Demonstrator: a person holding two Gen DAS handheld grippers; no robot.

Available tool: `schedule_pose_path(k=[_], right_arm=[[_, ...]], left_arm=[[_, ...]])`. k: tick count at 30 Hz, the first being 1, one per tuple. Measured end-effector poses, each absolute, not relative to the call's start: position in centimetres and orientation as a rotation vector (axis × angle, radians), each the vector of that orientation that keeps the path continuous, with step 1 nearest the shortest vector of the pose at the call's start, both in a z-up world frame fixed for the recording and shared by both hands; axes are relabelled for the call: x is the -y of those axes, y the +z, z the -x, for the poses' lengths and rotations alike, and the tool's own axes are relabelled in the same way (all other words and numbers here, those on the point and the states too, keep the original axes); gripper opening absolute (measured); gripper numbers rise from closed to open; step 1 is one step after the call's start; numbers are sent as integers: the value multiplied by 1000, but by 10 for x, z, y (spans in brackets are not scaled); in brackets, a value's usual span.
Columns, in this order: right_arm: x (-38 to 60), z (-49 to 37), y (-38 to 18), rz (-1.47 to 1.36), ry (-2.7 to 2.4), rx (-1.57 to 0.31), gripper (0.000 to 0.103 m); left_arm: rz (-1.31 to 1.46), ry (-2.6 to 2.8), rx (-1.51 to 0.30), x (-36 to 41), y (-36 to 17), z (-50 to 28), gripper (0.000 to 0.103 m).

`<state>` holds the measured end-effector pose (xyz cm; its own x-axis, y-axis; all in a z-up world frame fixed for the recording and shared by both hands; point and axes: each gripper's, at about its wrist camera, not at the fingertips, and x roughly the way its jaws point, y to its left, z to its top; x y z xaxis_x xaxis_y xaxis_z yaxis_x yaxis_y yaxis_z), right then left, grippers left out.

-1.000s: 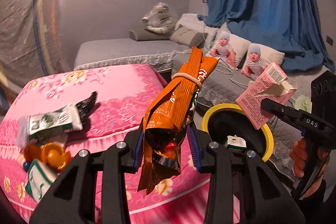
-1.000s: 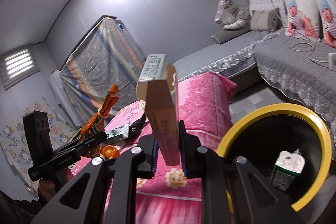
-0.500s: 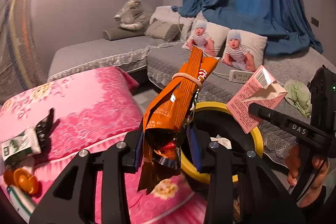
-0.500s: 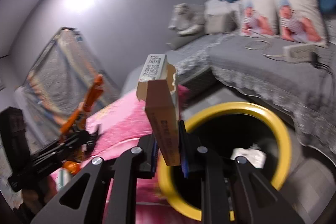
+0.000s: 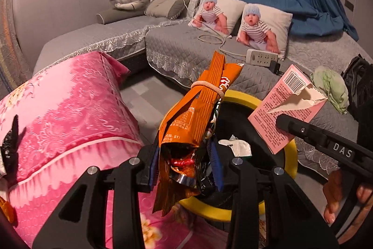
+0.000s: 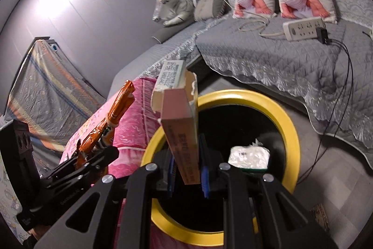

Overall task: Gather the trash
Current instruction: 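Drop the orange wrapper and pink box into the yellow bin with both tools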

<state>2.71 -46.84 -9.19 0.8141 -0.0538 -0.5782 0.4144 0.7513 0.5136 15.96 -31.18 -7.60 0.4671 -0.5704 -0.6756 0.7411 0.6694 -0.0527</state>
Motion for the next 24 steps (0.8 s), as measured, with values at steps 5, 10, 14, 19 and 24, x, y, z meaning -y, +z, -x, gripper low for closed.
schedule_pose_path(k=[5,10,14,19,24], right_arm=[[479,-26,-102,-708,-306,-585,17],[487,-20,-100,-703,-354,-566,27],[492,-10,-94,-700,-424,-527,49],[493,1,-83,-673,-438,-483,49],[478,1,-68,-619,-357,-436,53]], left_arm=[[-257,-808,-753,325,-91,-168,35],[-211,-799,-772,327,-92,-177,65],[-167,-773,-750,317,-86,-181,81],[-67,-717,-765,289,-75,-187,88],[24,-646,-642,241,-38,-177,91]])
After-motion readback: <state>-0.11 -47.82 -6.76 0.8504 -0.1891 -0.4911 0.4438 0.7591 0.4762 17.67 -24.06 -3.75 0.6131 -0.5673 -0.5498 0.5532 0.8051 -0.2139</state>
